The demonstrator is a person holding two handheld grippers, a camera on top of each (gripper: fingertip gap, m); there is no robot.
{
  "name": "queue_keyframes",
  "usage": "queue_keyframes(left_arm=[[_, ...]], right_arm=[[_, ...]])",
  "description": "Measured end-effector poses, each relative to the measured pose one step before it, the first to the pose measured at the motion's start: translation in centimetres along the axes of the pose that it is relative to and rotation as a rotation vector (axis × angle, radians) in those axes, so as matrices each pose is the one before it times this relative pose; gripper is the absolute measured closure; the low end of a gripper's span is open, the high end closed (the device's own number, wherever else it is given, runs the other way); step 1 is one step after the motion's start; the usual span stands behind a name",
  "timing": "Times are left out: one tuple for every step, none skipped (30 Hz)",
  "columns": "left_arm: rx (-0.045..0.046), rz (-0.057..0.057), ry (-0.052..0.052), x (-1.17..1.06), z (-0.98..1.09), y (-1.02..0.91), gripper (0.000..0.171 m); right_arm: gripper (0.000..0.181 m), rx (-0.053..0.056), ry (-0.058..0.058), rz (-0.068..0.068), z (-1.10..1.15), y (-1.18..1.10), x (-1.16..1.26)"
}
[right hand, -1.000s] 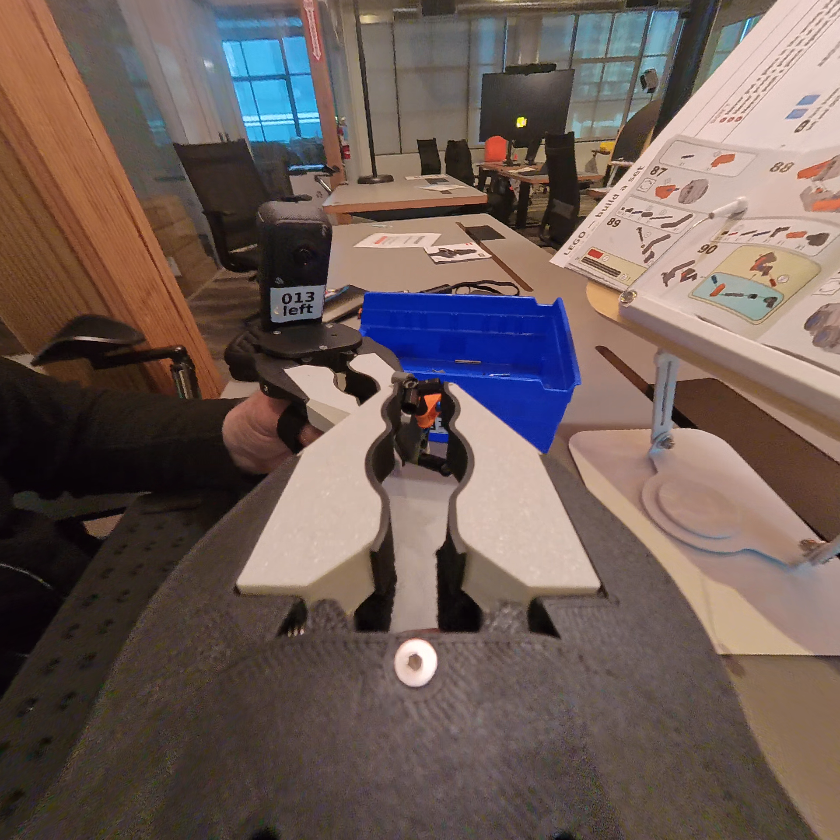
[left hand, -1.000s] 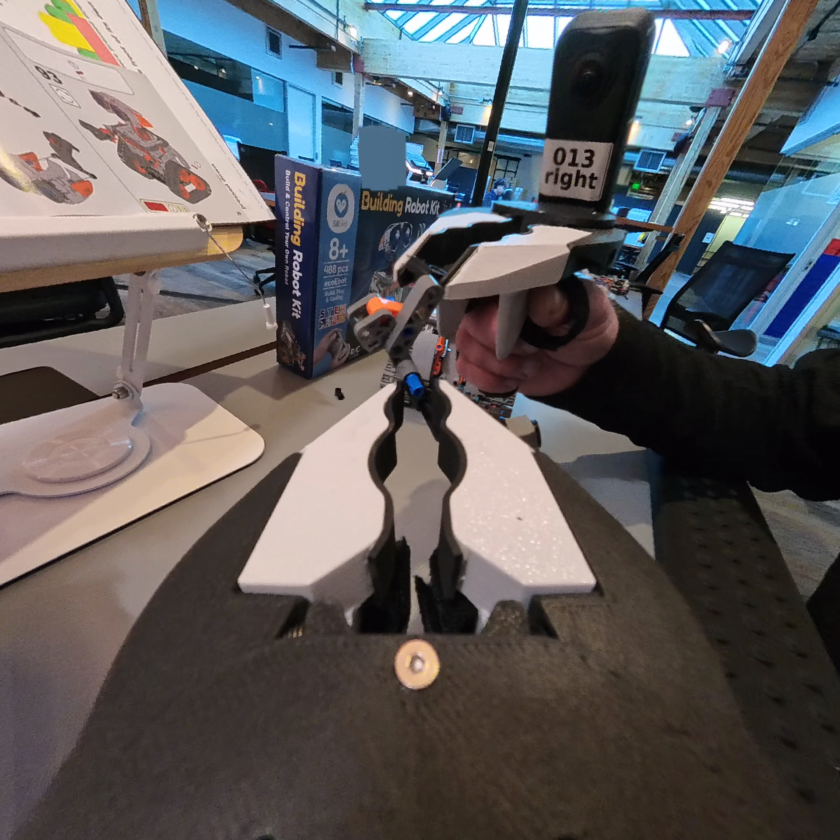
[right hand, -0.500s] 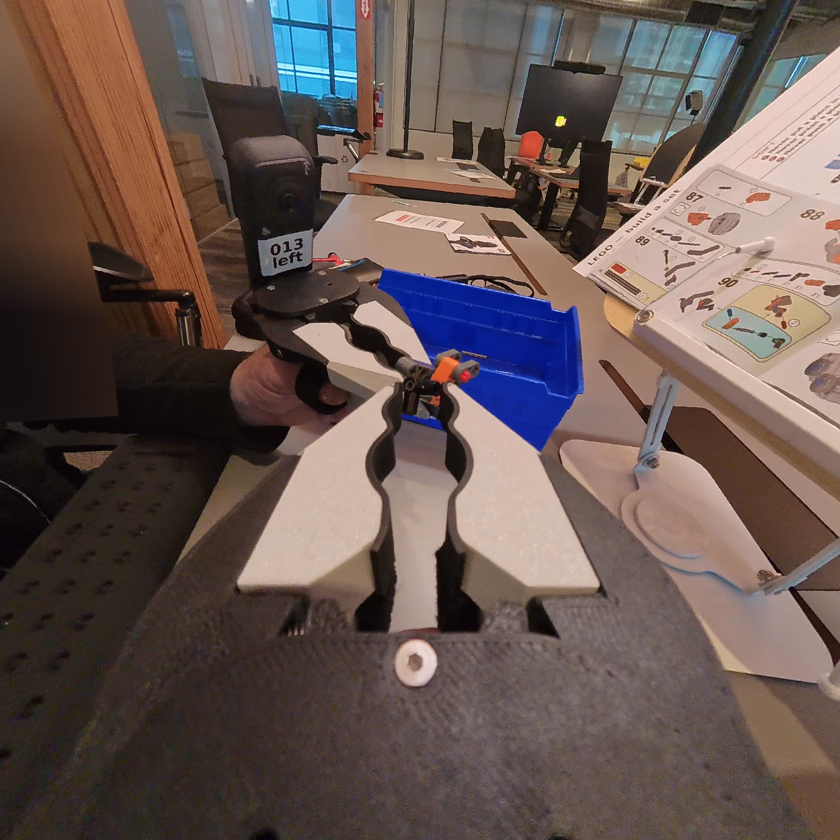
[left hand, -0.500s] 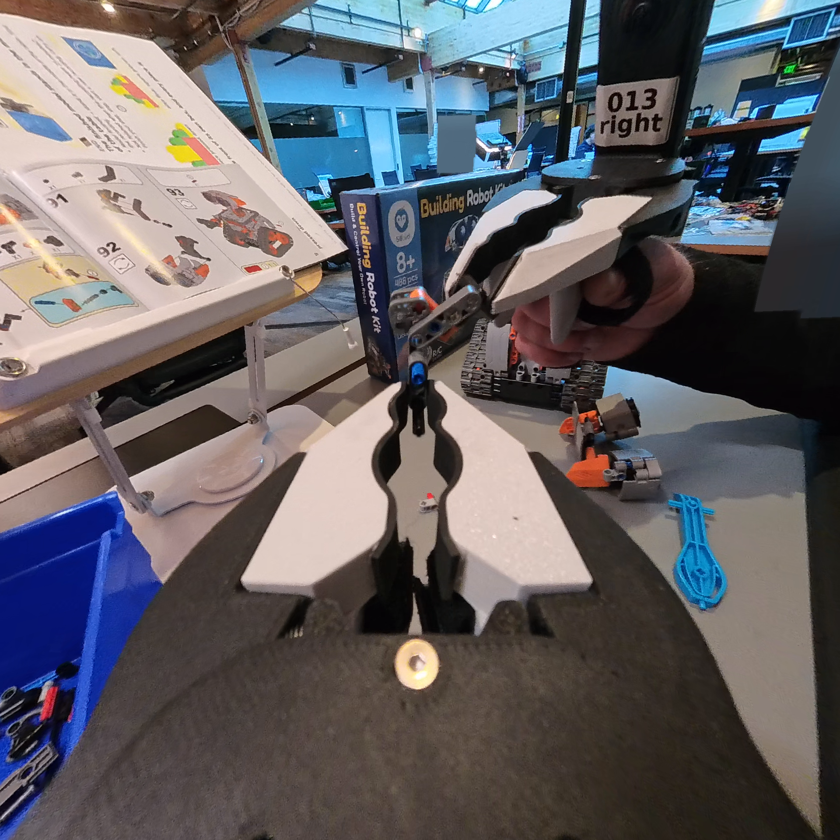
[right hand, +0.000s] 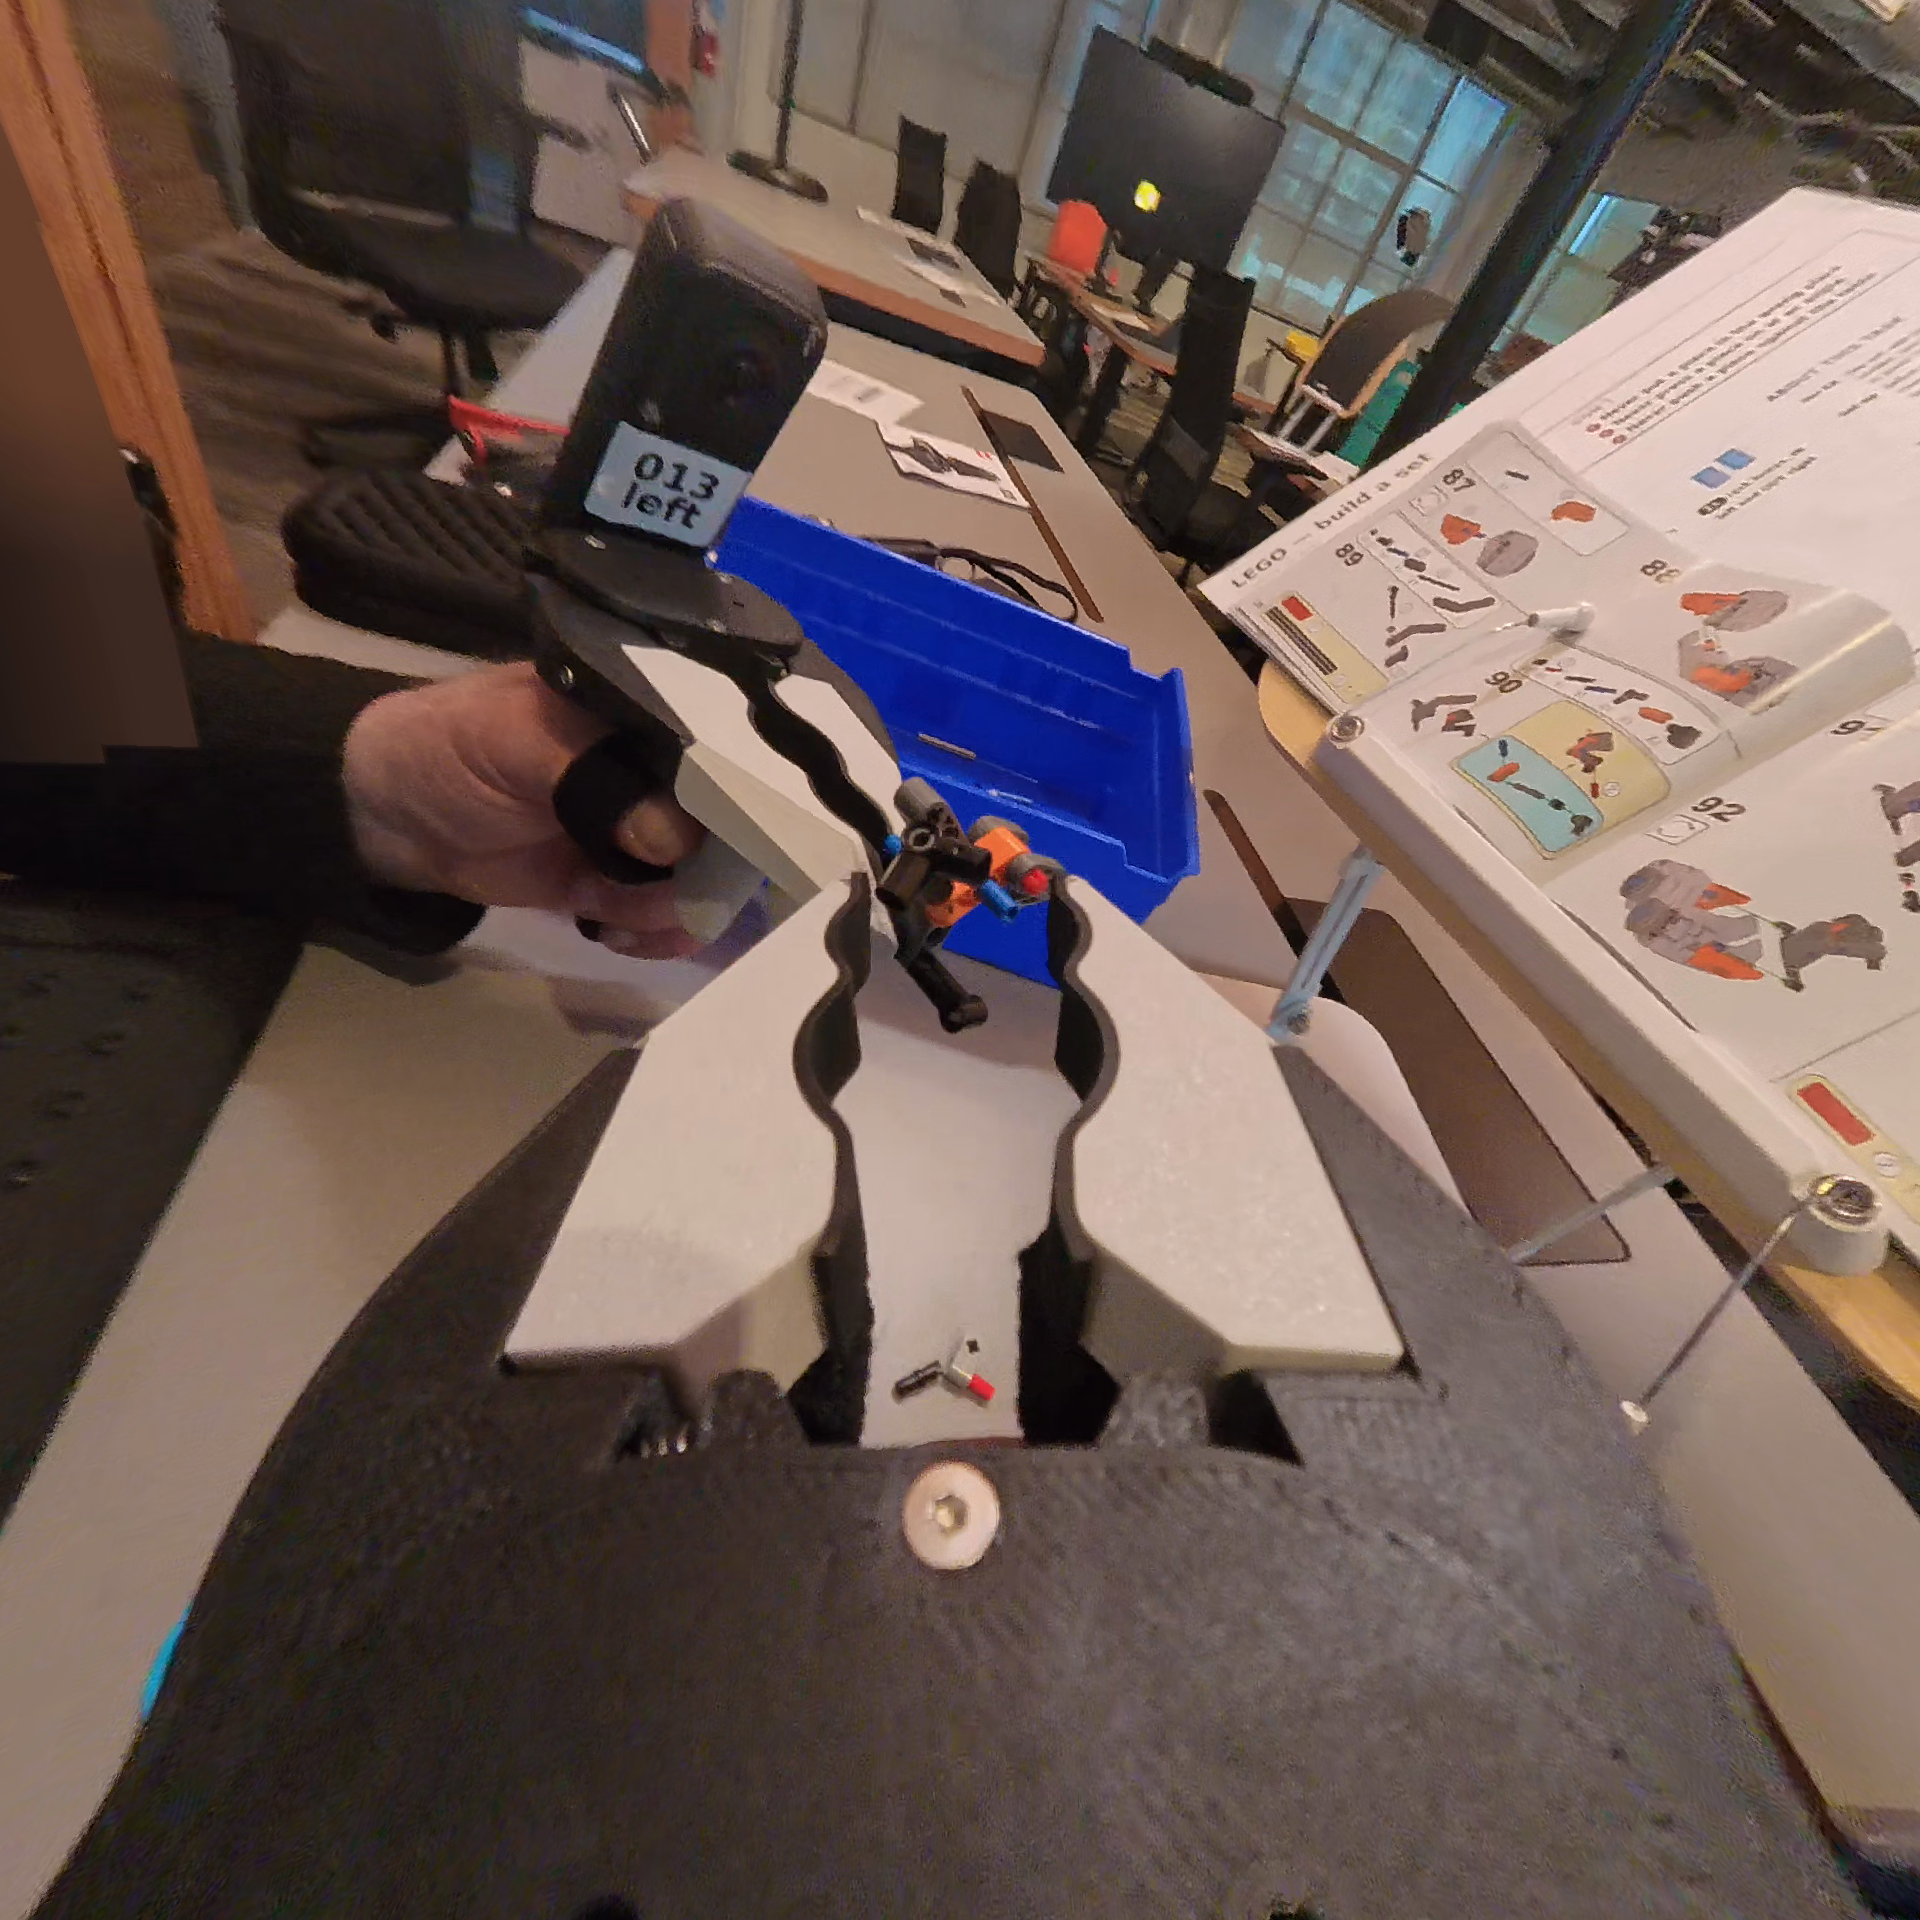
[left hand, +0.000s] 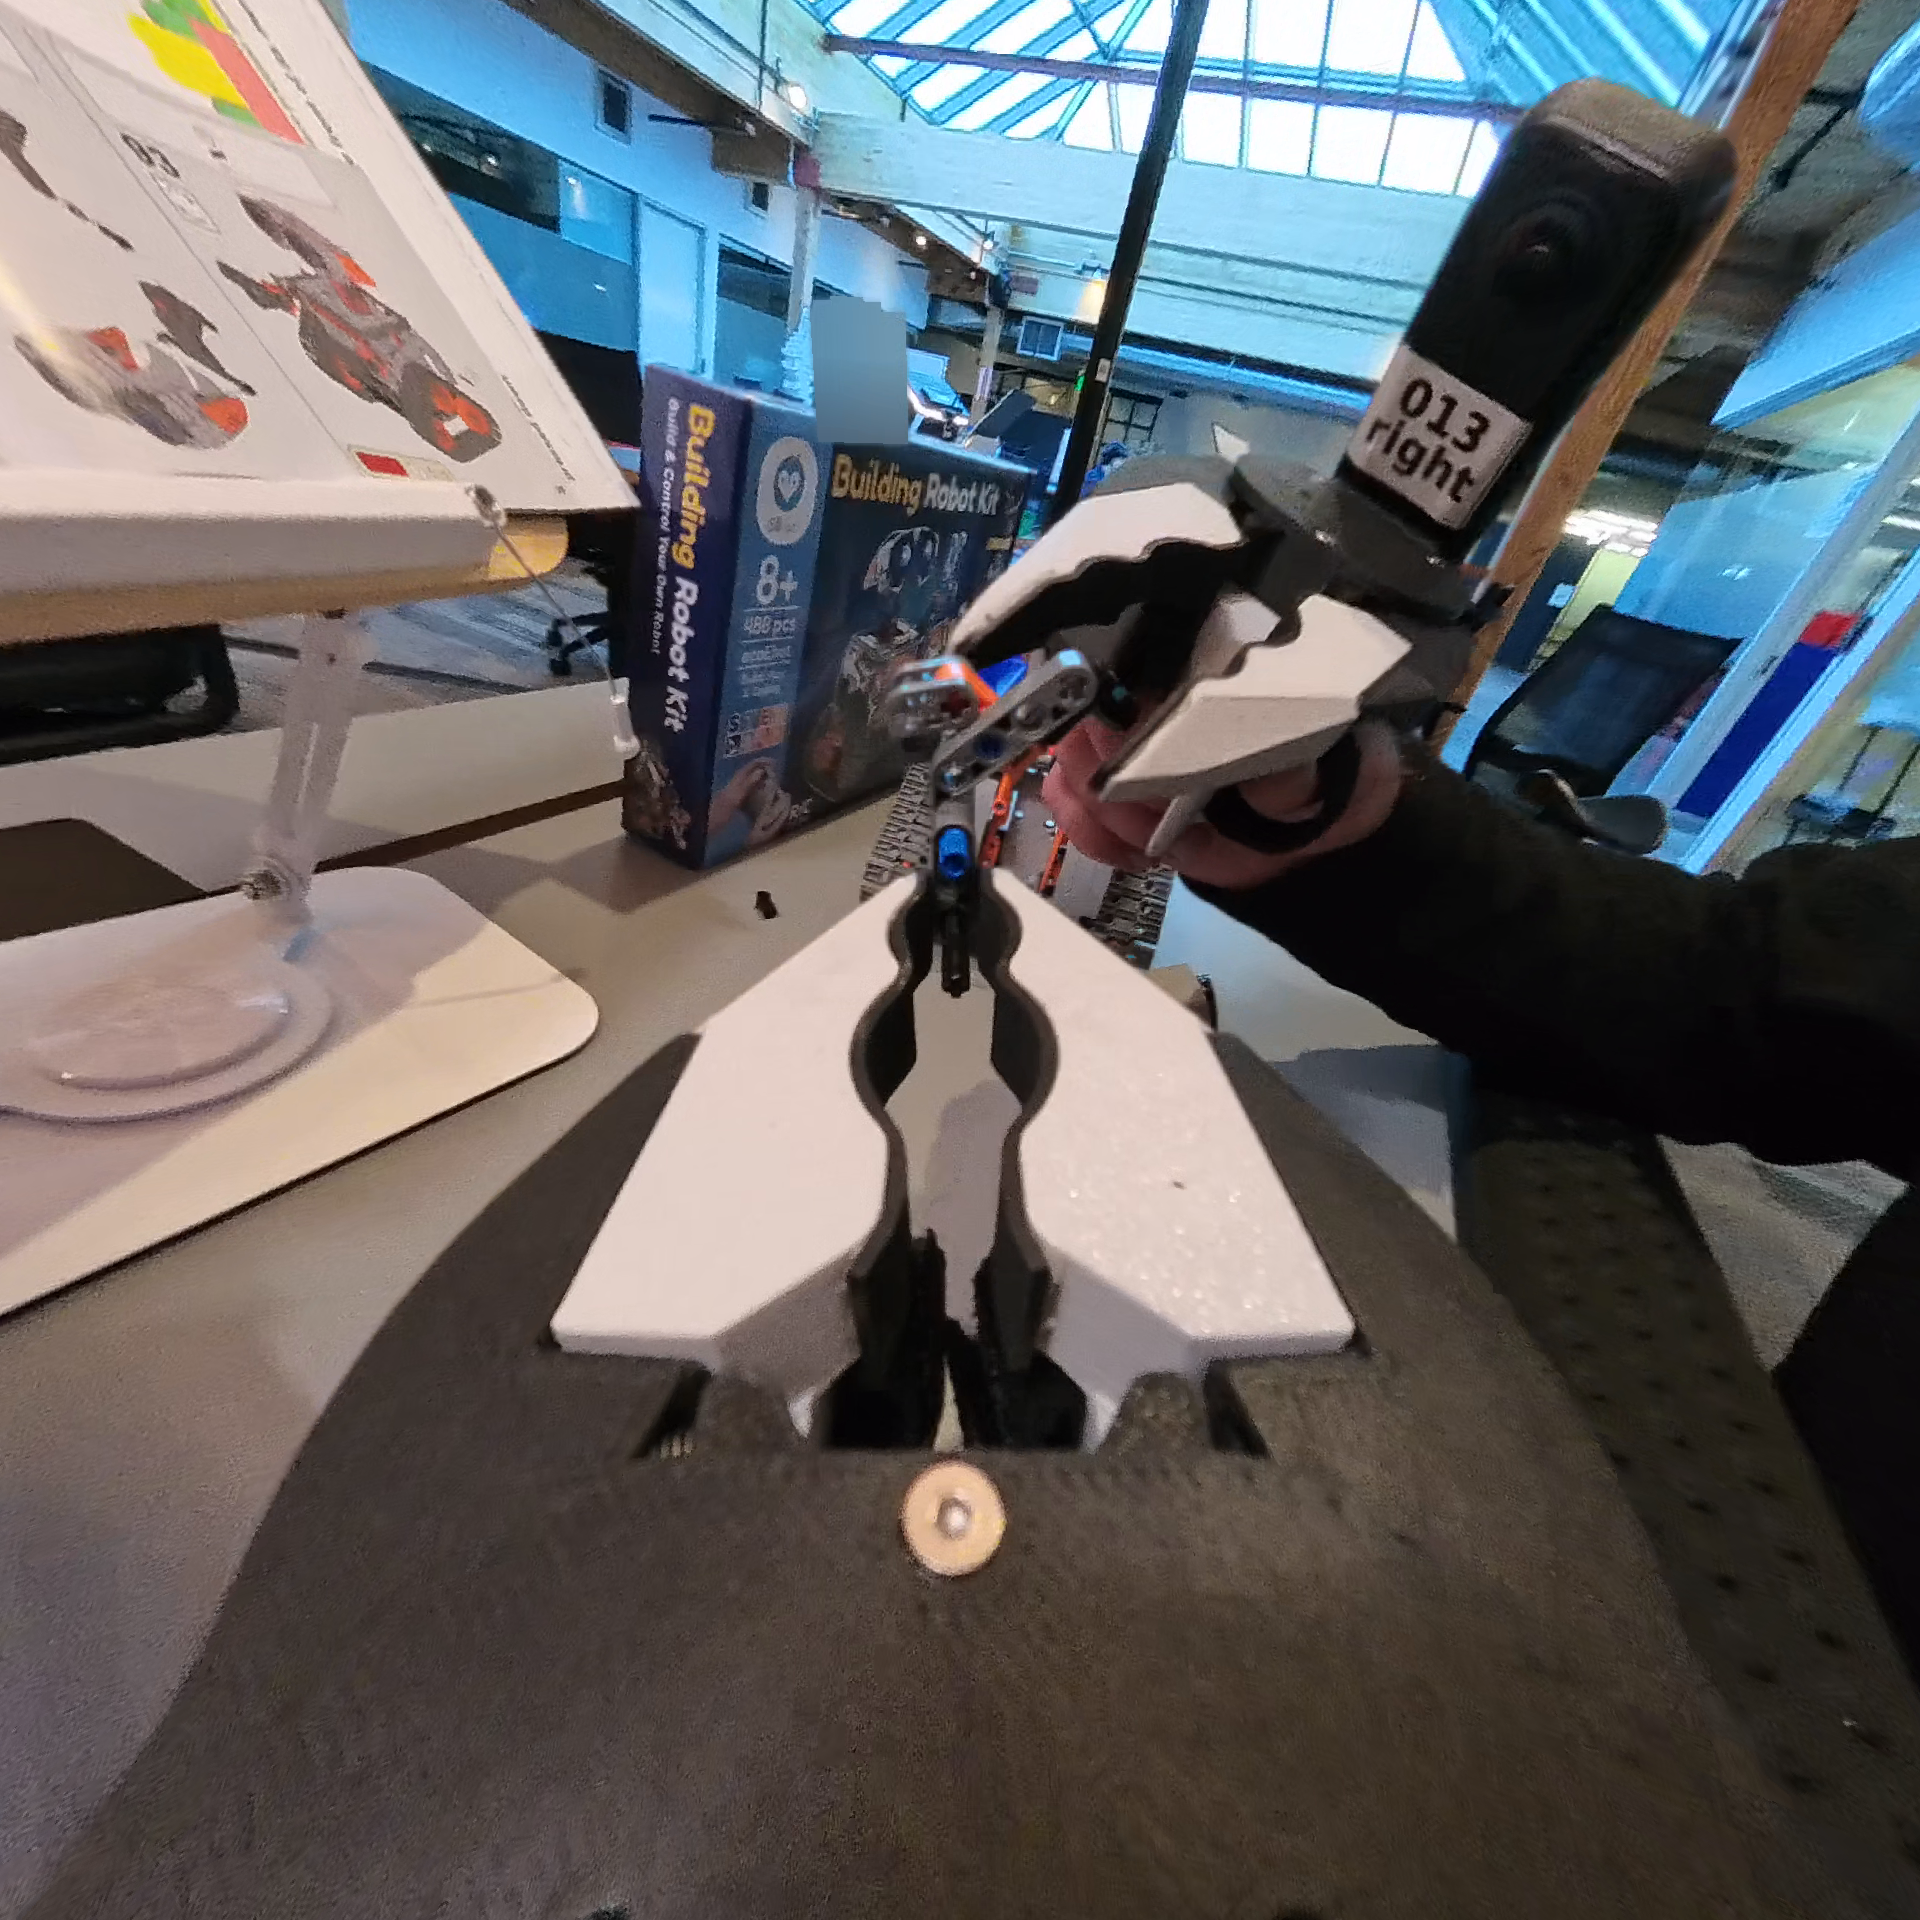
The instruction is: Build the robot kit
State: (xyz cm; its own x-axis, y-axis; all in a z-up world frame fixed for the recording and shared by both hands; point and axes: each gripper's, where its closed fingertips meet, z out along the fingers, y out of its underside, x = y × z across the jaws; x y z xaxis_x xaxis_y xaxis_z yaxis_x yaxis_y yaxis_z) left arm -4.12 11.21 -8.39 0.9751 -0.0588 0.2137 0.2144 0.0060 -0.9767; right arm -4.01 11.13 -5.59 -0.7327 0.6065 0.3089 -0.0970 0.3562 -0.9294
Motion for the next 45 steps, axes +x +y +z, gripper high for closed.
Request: queue_keyframes(left_arm=[[-0.00316,-0.0101,0.0078,0.018,0.047,0.111,0.165],[-0.00106,-0.0070,0.0031,-0.017,0.045,0.072,0.165],[0.00186,-0.0045,0.0032,0.028,0.019,0.004,0.165],[-0.00434,-0.0027,0.0099,0.149,0.058,0.070,0.165],[-0.00506,-0.0045,0.0112,0.158,0.071,0.075,0.165],[-0.00290,-0.0051,0.0082,0.097,0.054,0.059,0.165],[-0.00767,-0.0059,0.0124,0.125,0.056,0.127,0.165],[-0.00673,-0.0066,0.0111,0.100,0.030,0.088,0.165],[0.00378,-0.0064,0.0104,0.111,-0.005,-0.054,0.165],[0.00060,-0.0107,0.0159,0.167,0.025,-0.004,0.166],[-0.00512,-0.0110,0.0163,0.174,0.074,0.097,0.165],[-0.00579,-0.0075,0.0079,0.064,0.085,0.126,0.165],[-0.00544,-0.0044,0.0024,-0.002,0.085,0.151,0.165],[-0.00639,-0.0044,0.0058,0.044,0.098,0.153,0.166],[0.00013,-0.0065,0.0078,0.089,0.083,0.051,0.165],[-0.00147,-0.0031,0.0017,0.004,0.056,0.071,0.165],[-0.00649,0.0004,0.0030,0.049,0.070,0.116,0.166],[-0.00633,-0.0013,0.0038,0.053,0.047,0.117,0.166],[-0.00330,0.0021,-0.0031,-0.030,0.014,0.066,0.166],[-0.00424,0.0027,0.0007,0.011,0.015,0.065,0.166],[-0.00783,0.0046,0.0032,0.073,0.059,0.107,0.165],[-0.00815,0.0097,-0.0011,0.056,0.064,0.124,0.165],[-0.00814,0.0129,-0.0018,0.076,0.093,0.105,0.166],[-0.01353,0.0150,-0.0034,0.069,0.102,0.182,0.165],[-0.01087,0.0151,-0.0078,-0.007,0.077,0.148,0.165],[-0.00786,0.0143,-0.0062,0.038,0.079,0.096,0.166],[-0.00454,0.0164,-0.0092,0.021,0.076,0.035,0.165],[-0.01182,0.0221,-0.0154,-0.026,0.085,0.132,0.165],[-0.01997,0.0339,-0.0240,-0.100,0.091,0.239,0.165],[-0.01597,0.0347,-0.0237,-0.079,0.069,0.159,0.165],[-0.00823,0.0262,-0.0168,-0.016,0.064,0.051,0.165],[-0.00769,0.0263,-0.0132,0.023,0.063,0.052,0.165],[-0.00520,0.0263,-0.0123,0.031,0.040,-0.019,0.165],[-0.00446,0.0199,-0.0094,0.046,0.027,-0.018,0.165],[-0.00707,0.0202,-0.0100,0.011,0.038,0.036,0.165],[-0.00662,0.0194,-0.0099,0.008,0.040,0.043,0.165],[-0.00550,0.0137,-0.0052,0.046,0.026,0.059,0.165],[-0.00254,0.0056,-0.0014,0.027,0.039,0.032,0.165],[0.00289,-0.0011,0.0001,0.012,-0.011,-0.045,0.165],[0.00387,-0.0004,0.0012,0.003,-0.023,-0.044,0.165],[-0.00004,0.0019,0.0017,0.020,0.002,0.010,0.165],[-0.00277,0.0014,0.0026,0.053,0.033,0.038,0.165],[-0.00031,-0.0040,0.0048,0.064,0.030,0.030,0.165],[0.00078,-0.0038,0.0064,0.057,0.004,0.012,0.165],[0.00037,0.0008,0.0025,0.040,0.005,0.004,0.165]], right_arm=[[0.148,-0.0088,0.0054,-0.0103,0.121,0.150,-0.065],[0.148,-0.0020,0.0031,-0.0025,0.089,0.072,-0.028],[0.148,-0.0005,0.0061,0.0000,0.057,0.051,0.063],[0.150,-0.0021,0.0013,-0.0036,0.037,0.058,0.003],[0.151,-0.0006,-0.0032,-0.0094,-0.007,0.038,-0.050],[0.151,-0.0045,-0.0026,-0.0128,-0.043,0.077,-0.034],[0.151,-0.0084,-0.0045,-0.0178,-0.042,0.109,-0.062],[0.150,-0.0107,-0.0029,-0.0238,-0.054,0.135,-0.056],[0.149,-0.0166,0.0057,-0.0302,-0.075,0.216,0.062],[0.148,-0.0191,0.0105,-0.0332,-0.070,0.244,0.125],[0.148,-0.0169,0.0118,-0.0331,-0.069,0.203,0.110],[0.147,-0.0048,0.0093,-0.0326,-0.099,-0.010,0.006],[0.147,0.0033,-0.0003,-0.0239,-0.064,-0.167,-0.157],[0.147,-0.0049,-0.0045,-0.0158,0.020,-0.055,-0.211],[0.148,-0.0096,0.0001,-0.0142,0.072,0.029,-0.132],[0.152,-0.0058,0.0064,-0.0132,0.054,0.003,-0.044],[0.153,-0.0055,0.0041,-0.0099,0.045,0.040,-0.043],[0.154,-0.0117,0.0016,-0.0052,0.033,0.160,0.009],[0.154,-0.0085,-0.0053,0.0015,-0.007,0.129,-0.010],[0.155,-0.0053,-0.0147,0.0110,-0.063,0.100,-0.083],[0.155,-0.0069,-0.0196,0.0148,-0.071,0.101,-0.107],[0.155,-0.0081,-0.0191,0.0117,-0.117,0.114,-0.118],[0.156,-0.0114,-0.0214,0.0156,-0.108,0.151,-0.144],[0.156,-0.0146,-0.0263,0.0219,-0.083,0.173,-0.182],[0.156,-0.0098,-0.0206,0.0150,-0.093,0.116,-0.144],[0.157,-0.0069,-0.0135,0.0087,-0.096,0.108,-0.094],[0.157,-0.0098,-0.0084,0.0085,-0.056,0.150,-0.048],[0.157,-0.0203,-0.0100,0.0068,0.032,0.320,-0.079],[0.157,-0.0227,-0.0064,-0.0029,0.029,0.363,-0.060],[0.157,-0.0136,-0.0034,-0.0052,-0.011,0.236,-0.043],[0.157,-0.0088,-0.0058,0.0026,-0.048,0.123,-0.035],[0.157,-0.0068,-0.0048,0.0001,-0.068,0.078,-0.027],[0.157,-0.0038,-0.0003,-0.0074,-0.073,0.015,-0.029],[0.157,-0.0087,-0.0001,-0.0074,-0.057,0.081,-0.040],[0.157,-0.0094,0.0007,-0.0076,-0.026,0.070,-0.041],[0.158,-0.0085,0.0010,-0.0101,-0.018,0.072,-0.059],[0.158,-0.0080,0.0010,-0.0098,-0.020,0.062,-0.045],[0.158,-0.0029,0.0033,-0.0088,-0.037,0.002,-0.017],[0.158,0.0000,0.0032,-0.0062,-0.032,-0.046,0.001],[0.158,-0.0010,-0.0003,-0.0026,-0.019,-0.008,-0.014],[0.158,-0.0032,-0.0037,0.0000,-0.011,0.039,-0.048],[0.158,-0.0028,-0.0042,0.0009,-0.020,0.061,-0.053],[0.158,-0.0001,-0.0050,0.0039,-0.017,0.030,-0.049],[0.158,0.0007,-0.0056,0.0049,-0.022,0.012,-0.043],[0.158,0.0037,-0.0028,0.0039,-0.025,-0.031,-0.004]])
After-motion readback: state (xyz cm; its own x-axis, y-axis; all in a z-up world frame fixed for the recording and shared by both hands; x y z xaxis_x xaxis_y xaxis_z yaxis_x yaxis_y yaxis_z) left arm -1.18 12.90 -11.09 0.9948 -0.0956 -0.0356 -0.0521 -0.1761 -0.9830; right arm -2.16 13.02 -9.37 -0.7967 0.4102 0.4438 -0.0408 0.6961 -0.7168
